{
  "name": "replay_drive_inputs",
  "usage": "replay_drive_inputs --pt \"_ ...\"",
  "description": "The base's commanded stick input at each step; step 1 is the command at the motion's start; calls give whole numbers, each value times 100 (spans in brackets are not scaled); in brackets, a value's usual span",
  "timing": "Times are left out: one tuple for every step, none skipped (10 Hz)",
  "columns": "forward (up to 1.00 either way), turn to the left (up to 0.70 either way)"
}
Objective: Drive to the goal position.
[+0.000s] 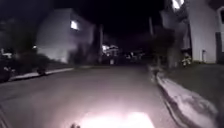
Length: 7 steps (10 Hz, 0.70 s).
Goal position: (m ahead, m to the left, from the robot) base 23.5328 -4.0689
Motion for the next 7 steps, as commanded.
replay_drive_inputs --pt "100 -27" --pt "100 -27" --pt "100 -27" --pt "100 -27" --pt "100 -27" --pt "100 -27" --pt "100 -27"
